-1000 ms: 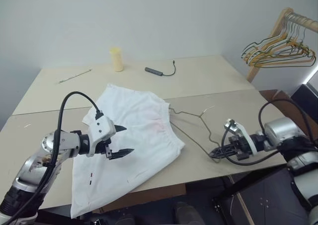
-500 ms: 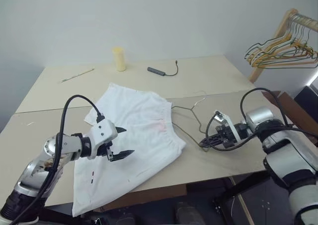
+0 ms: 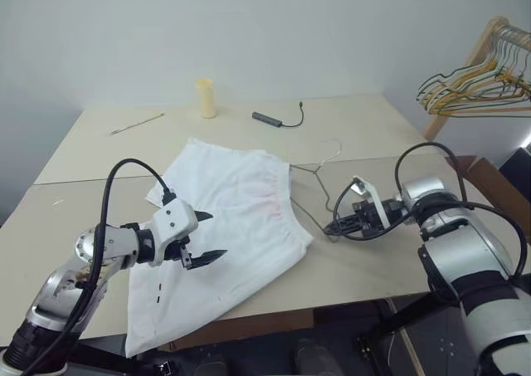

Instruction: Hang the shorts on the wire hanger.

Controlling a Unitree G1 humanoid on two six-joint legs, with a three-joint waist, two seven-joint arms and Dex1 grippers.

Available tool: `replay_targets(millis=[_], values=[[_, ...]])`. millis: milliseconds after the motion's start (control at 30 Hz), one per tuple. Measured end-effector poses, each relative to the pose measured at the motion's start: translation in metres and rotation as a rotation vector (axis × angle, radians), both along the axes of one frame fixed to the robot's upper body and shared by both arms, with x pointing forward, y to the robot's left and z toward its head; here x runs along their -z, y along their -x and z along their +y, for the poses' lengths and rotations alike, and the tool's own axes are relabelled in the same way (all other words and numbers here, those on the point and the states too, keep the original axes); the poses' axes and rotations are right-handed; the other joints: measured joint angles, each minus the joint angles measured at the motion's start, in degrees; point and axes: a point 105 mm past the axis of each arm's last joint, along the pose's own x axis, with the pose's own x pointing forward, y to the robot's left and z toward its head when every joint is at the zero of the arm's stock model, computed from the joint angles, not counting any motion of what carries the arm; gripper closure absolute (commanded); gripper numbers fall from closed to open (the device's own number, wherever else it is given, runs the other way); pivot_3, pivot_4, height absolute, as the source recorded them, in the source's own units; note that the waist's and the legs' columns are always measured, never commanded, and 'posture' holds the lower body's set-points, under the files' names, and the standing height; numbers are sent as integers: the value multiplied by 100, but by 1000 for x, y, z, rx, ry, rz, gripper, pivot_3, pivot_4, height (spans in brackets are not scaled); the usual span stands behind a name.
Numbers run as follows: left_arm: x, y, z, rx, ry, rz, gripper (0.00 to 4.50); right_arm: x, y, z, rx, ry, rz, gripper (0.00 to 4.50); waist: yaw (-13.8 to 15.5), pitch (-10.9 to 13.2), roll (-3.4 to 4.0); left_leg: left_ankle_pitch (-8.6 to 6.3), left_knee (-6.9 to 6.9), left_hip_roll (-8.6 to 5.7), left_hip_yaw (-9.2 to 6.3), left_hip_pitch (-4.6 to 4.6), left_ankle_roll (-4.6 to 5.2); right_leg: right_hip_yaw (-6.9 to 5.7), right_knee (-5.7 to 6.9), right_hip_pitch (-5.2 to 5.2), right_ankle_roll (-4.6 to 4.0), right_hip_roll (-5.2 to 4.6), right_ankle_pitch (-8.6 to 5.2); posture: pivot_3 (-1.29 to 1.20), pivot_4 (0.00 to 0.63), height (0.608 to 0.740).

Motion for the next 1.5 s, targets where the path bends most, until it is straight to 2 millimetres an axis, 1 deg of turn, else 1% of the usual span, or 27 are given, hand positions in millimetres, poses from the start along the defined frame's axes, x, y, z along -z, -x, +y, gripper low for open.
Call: replay_targets(millis=[100,200,300,400,500,567,633,700,800,867,900,1033,1100,1133,1200,1267,1333,1433,1500], values=[[1,0,0,-1,1,2,41,-4,-5,-1,9,-4,-46,4500,-4,0,0,0,0,0,0,1,0,0,1,0,0,0,0,-46,0,740],[1,0,0,-3,0,1,41,-8,-12,-1,-7,30,-123,4500,-13,0,1,0,0,0,0,1,0,0,1,0,0,0,0,-63,0,740],[-3,-3,0,-4,3,-15,41,-11,-18,1,-63,57,-261,4500,-19,0,1,0,0,1,0,0,0,0,0,0,0,0,0,-84,0,740],[-17,-14,-1,-5,16,-61,41,-7,-20,7,-119,77,-423,4500,-9,0,1,0,3,0,-3,-5,0,-4,-1,0,1,-1,0,-109,0,740],[-41,-22,1,4,44,-125,41,-6,-18,15,-172,91,-573,4500,-44,0,1,0,2,-1,-3,-7,0,-2,-2,-3,1,-1,0,-122,0,740],[-58,-25,4,22,73,-157,41,-12,-17,21,-202,110,-671,4500,-92,0,1,0,2,0,-2,-7,0,-2,-1,-5,1,-1,0,-125,0,740],[-83,-27,7,51,106,-207,41,-23,-16,29,-244,124,-773,4500,-169,0,1,0,4,0,-3,-7,-1,-2,1,-6,2,-1,0,-132,0,740],[-113,-28,10,93,125,-276,41,-33,-15,35,-293,146,-871,4500,-217,0,1,0,5,1,-5,-6,-1,-3,0,-4,3,0,-1,-130,0,740],[-153,-32,20,133,111,-380,41,-40,-12,44,-369,183,-961,4500,-300,0,1,0,4,0,-5,-1,0,-3,-2,1,4,0,-2,-120,0,740],[-167,-34,23,162,106,-412,41,-40,-11,48,-400,196,-979,4500,-339,0,1,0,4,-1,-6,1,0,-3,-2,4,5,-1,-2,-110,0,740],[-170,-36,25,173,95,-415,41,-39,-10,50,-413,205,-980,4500,-343,0,0,0,4,-1,-7,0,0,-4,-2,4,5,0,-2,-106,0,740],[-172,-48,31,239,-12,-371,41,-31,-7,58,-506,259,-993,4500,-348,0,1,1,4,-1,-7,2,0,-3,1,4,5,1,-2,-98,0,740],[-169,-52,33,270,-51,-339,41,-31,-7,64,-530,260,-1002,4500,-351,0,1,1,3,-1,-6,1,0,-2,0,2,5,1,-2,-98,0,740],[-163,-55,35,285,-92,-317,41,-32,-7,68,-548,264,-1012,4500,-351,0,1,1,4,-1,-6,1,0,-2,0,1,5,2,-2,-99,0,740],[-144,-61,40,306,-180,-246,41,-36,-7,75,-592,283,-1057,4500,-349,0,1,1,4,0,-6,0,0,-2,2,1,5,2,-2,-100,0,740],[-125,-65,44,320,-238,-169,41,-39,-8,82,-625,296,-1088,4500,-344,0,0,1,4,0,-6,-2,0,-2,2,-1,5,2,-2,-100,0,740],[-113,-68,47,330,-274,-124,41,-40,-8,88,-635,297,-1099,4500,-338,0,0,1,5,0,-7,-5,0,-3,2,-2,5,1,-2,-97,0,740],[-102,-73,43,343,-287,-97,41,-42,-8,96,-642,286,-1112,4500,-321,0,0,1,7,-1,-7,-16,0,-3,6,-12,5,0,-2,-93,0,740],[-99,-77,40,348,-276,-94,41,-44,-8,97,-647,288,-1121,4500,-296,0,0,1,8,0,-9,-19,0,-4,9,-14,5,0,-2,-93,0,740]])
